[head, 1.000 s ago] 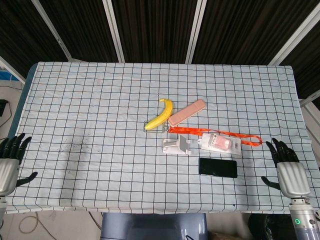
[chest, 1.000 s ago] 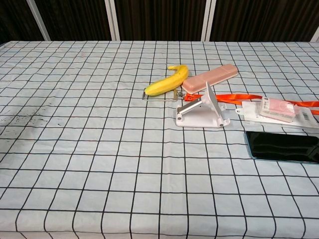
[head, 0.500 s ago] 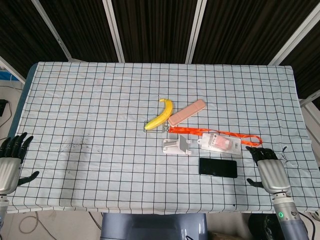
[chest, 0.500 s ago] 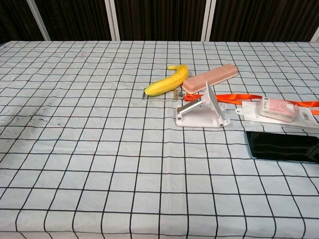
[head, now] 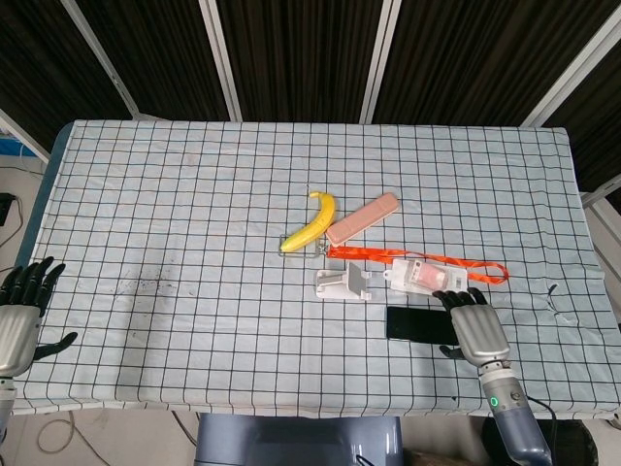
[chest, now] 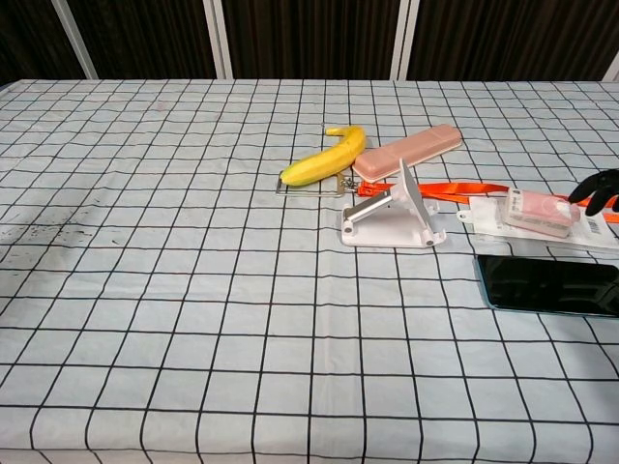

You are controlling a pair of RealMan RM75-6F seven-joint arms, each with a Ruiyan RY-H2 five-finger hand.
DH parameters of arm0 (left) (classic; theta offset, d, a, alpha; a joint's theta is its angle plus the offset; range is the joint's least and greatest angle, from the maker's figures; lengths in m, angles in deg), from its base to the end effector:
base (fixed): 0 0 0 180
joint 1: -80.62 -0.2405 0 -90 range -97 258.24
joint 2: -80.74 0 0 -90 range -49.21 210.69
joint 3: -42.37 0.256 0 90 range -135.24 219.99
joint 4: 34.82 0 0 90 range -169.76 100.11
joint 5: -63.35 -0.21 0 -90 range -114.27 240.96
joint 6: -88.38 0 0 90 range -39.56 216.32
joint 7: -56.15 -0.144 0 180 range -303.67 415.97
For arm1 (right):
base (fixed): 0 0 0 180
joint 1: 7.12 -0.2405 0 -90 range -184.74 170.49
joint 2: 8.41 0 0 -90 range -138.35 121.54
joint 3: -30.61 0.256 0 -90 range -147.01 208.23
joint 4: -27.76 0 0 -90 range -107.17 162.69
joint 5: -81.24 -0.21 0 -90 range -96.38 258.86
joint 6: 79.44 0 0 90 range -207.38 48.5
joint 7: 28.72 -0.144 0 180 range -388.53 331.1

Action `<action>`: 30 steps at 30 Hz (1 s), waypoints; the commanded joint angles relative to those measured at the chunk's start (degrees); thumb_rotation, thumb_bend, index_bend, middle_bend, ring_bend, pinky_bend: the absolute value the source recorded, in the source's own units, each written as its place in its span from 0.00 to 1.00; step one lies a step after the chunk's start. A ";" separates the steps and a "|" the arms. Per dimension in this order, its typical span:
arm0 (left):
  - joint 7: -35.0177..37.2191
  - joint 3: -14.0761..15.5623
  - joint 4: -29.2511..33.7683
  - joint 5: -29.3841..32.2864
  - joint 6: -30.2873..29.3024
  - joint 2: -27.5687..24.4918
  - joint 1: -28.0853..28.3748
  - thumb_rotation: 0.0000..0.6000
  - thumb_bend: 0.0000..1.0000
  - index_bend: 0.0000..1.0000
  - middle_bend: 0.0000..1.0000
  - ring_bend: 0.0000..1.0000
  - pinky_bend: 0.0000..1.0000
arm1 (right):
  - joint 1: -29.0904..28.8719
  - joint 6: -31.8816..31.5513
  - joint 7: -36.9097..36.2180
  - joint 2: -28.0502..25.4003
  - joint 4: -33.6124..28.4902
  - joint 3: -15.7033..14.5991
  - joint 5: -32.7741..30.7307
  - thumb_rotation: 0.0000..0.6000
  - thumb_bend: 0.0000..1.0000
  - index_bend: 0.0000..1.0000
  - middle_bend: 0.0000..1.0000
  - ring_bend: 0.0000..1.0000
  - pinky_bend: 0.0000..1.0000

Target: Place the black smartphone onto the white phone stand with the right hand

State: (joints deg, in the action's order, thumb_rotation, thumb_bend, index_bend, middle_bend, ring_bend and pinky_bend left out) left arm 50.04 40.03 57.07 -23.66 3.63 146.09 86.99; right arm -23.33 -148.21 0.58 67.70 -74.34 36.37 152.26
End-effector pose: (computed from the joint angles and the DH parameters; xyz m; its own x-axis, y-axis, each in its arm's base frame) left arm -0.3045 0.1871 0.1498 0.4812 0.0024 0.8766 0.8754 -0.0524 -0.4805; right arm -0.2425 -0.2298 0.0550 0.4823 -0.2432 0.8416 -0.8757 -0.1070 0.4709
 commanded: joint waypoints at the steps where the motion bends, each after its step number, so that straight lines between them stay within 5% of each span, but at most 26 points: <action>1: 0.25 -0.01 0.13 0.18 0.19 -0.08 0.07 1.00 0.00 0.00 0.00 0.00 0.00 | -0.99 0.79 1.75 1.76 0.59 0.28 -2.11 1.00 0.15 0.25 0.29 0.27 0.16; 30: 1.76 -0.18 0.72 1.23 1.01 -0.55 0.39 1.00 0.00 0.00 0.00 0.00 0.00 | -5.43 2.36 5.85 8.87 4.56 0.79 -12.47 1.00 0.21 0.32 0.33 0.28 0.16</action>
State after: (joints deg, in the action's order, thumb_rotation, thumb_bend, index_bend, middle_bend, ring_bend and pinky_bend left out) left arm 51.78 39.87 57.78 -22.44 4.65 145.54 87.37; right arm -28.71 -145.85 6.46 76.52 -69.81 37.14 139.83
